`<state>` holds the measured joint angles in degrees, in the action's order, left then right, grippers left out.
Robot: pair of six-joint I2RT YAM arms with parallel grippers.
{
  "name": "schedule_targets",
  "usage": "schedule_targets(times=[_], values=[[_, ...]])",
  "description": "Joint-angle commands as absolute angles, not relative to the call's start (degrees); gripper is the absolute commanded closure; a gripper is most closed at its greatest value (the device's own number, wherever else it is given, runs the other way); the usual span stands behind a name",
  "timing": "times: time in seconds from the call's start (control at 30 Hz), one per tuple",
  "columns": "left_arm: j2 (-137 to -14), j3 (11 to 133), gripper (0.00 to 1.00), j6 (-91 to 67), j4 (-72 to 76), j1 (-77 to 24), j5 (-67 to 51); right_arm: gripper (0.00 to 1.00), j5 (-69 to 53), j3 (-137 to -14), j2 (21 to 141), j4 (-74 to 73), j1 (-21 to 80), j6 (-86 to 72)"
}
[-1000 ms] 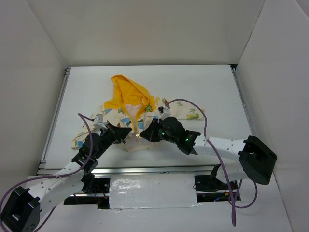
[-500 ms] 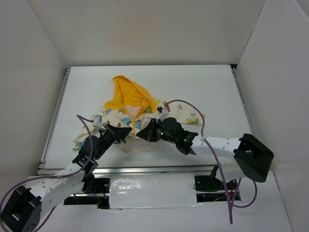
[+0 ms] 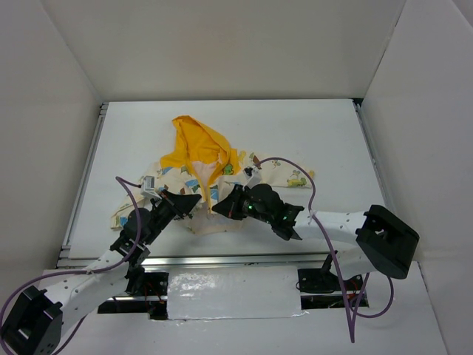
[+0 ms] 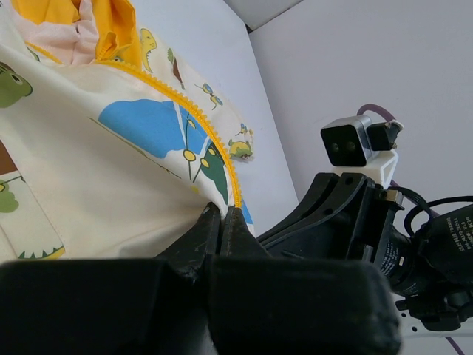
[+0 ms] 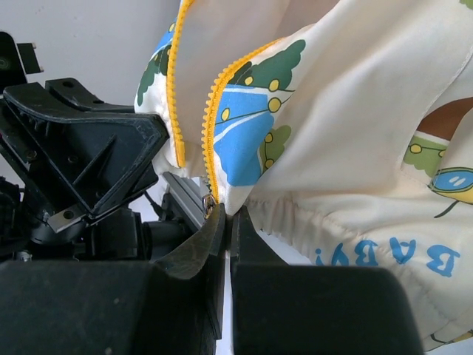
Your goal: Zip up the jacket
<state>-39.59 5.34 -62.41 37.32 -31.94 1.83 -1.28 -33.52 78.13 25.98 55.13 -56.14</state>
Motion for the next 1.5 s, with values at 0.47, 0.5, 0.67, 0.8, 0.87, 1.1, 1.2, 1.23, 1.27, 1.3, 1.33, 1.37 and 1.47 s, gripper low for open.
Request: schedule_targets(times=[0.47,0.5,0.67,0.8,0.87,1.1,1.2,1.23,1.27,1.3,1.33,1.37,1.47], values=[[-41.3,4.6,1.0,-64.3,41.7,-31.8,2.6,1.0,2.1,-34.3,76.7,30.8,55.4,-55.9],[-41.2,4.4,1.0,-64.3,41.7,-31.8,2.8,1.0,2.1,-34.4,76.8,30.8,55.4,-55.9],[-40.9,4.4,1.0,-64.3,41.6,-31.8,3.1,1.0,1.9,-34.1,77.3,31.6,55.3,-56.0],[-41.0,4.1,1.0,-64.6,41.6,-31.8,3.0,1.0,2.1,-34.1,77.7,32.1,55.5,-56.0],[-41.0,4.0,1.0,-64.7,41.7,-31.8,3.1,1.0,2.0,-34.3,77.7,32.2,55.4,-56.0],[-41.0,3.7,1.0,-65.1,42.3,-31.8,2.9,1.0,2.0,-35.2,78.3,31.7,55.0,-55.6],[-40.9,3.8,1.0,-65.2,42.2,-31.8,2.9,1.0,1.8,-35.4,78.7,31.6,54.9,-55.7],[-40.7,3.9,1.0,-65.3,42.1,-31.8,3.0,1.0,1.7,-35.4,78.9,31.6,54.8,-55.7],[-40.6,3.9,1.0,-65.3,42.1,-31.8,3.0,1.0,1.6,-35.3,79.0,31.8,54.8,-55.7],[-40.6,3.9,1.0,-65.4,42.2,-31.8,2.9,1.0,1.4,-35.3,79.3,31.9,54.8,-55.7],[-40.5,3.9,1.0,-65.4,42.2,-31.8,2.9,1.0,1.3,-35.4,79.5,31.9,54.8,-55.6],[-40.5,3.9,1.0,-65.6,42.4,-31.8,2.8,1.0,1.2,-35.5,79.6,32.0,54.8,-55.6],[-40.4,3.9,1.0,-65.6,42.5,-31.8,2.5,1.0,1.2,-35.8,80.2,31.6,54.8,-55.3]])
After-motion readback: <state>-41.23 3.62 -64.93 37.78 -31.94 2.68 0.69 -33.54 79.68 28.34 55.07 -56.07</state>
